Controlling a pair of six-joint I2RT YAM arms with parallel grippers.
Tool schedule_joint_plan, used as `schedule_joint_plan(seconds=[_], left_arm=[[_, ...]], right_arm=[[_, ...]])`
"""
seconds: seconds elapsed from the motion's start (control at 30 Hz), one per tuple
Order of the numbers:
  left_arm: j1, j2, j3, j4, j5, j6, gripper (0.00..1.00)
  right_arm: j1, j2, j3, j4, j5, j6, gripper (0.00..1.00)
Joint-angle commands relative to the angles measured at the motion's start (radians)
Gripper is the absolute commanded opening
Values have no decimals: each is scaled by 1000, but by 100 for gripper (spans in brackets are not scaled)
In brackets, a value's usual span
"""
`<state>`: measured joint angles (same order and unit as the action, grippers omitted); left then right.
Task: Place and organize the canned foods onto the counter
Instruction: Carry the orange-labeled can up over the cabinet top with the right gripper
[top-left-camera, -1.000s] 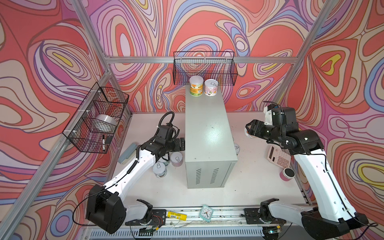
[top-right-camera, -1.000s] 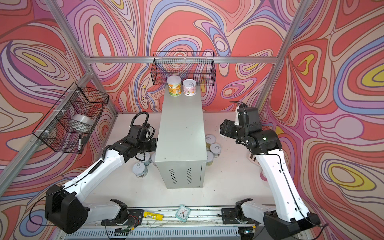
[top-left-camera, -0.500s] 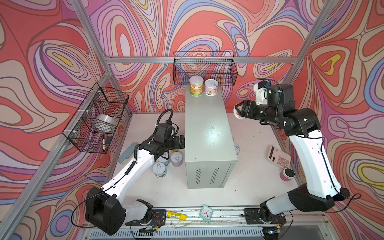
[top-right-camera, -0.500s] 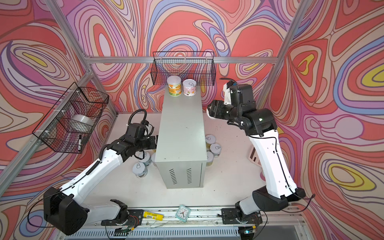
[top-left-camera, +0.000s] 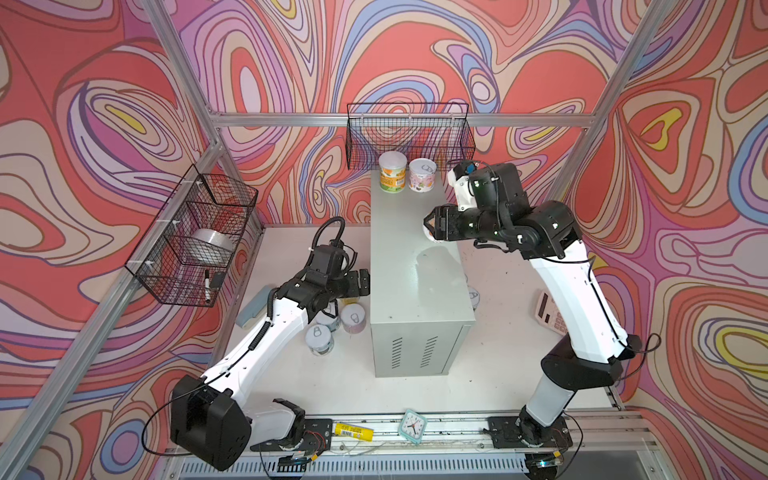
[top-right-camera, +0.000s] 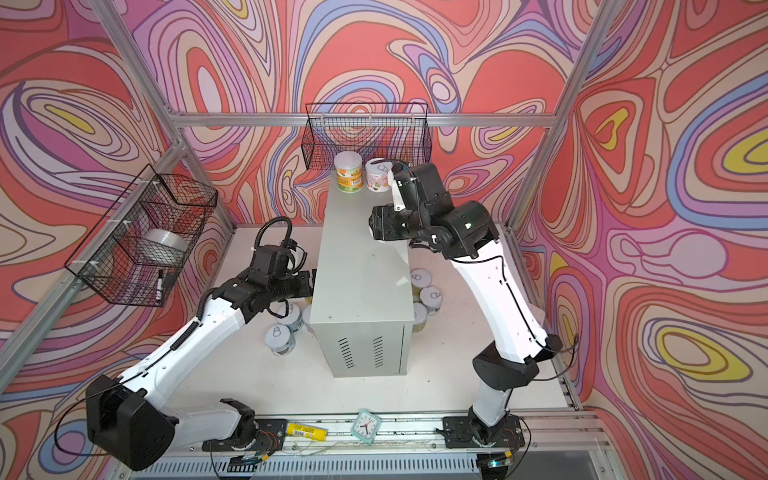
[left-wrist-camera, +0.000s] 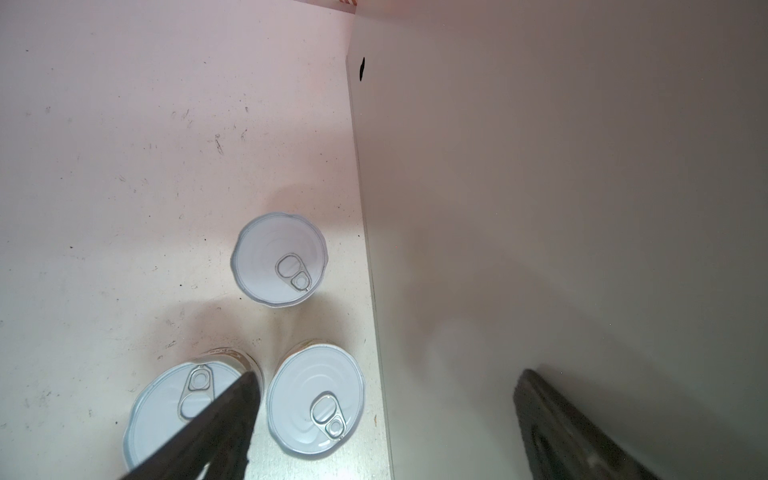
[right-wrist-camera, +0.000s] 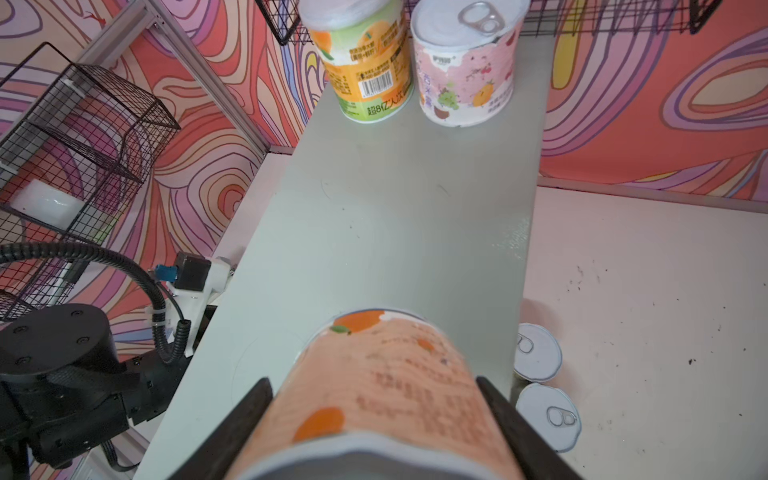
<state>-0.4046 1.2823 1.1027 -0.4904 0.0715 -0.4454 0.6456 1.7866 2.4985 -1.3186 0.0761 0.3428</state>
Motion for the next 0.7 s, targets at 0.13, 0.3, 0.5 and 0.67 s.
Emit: schedule_joint_plan(seconds=[0.13,0.3,0.5,0.67], left_arm=[[3,-13,34,-19,14,2,96],[3,-31,39,-34,1,6,96],[3,-40,24,-34,-4,4,96],[4,-43,14,-25,-5,1,96]], right_arm=[[30,68,121,-70,53,-33,0],[40,110,146,-109,75,-41,0],[47,138,166,-130,83,-42,2],[48,155,169,-133,74,-46,54]])
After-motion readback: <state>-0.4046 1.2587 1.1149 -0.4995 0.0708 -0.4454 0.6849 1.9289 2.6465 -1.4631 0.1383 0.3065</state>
